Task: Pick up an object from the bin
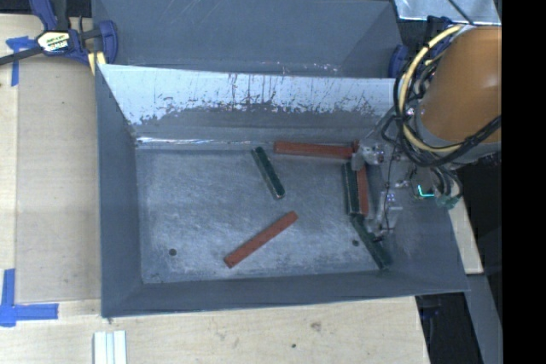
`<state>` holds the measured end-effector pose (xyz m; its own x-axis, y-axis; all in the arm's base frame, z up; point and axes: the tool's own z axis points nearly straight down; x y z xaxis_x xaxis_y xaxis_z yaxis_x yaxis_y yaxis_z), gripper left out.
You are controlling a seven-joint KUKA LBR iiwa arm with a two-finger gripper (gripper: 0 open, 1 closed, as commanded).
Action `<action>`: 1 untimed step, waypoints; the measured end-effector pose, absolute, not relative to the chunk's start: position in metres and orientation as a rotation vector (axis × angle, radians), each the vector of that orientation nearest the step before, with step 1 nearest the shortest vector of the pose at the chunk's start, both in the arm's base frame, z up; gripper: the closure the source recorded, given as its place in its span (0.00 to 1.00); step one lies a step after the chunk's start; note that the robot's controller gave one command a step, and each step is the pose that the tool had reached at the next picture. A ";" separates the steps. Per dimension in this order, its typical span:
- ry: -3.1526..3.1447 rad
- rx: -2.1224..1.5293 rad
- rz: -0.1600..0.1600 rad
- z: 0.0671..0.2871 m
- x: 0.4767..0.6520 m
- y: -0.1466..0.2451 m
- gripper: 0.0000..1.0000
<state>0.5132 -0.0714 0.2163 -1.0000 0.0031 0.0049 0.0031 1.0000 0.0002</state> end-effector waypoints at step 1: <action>-3.141 -0.138 0.001 0.141 0.513 -0.002 0.00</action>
Offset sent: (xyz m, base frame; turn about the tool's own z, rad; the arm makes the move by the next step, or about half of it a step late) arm -0.0003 0.0695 -0.0754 0.0858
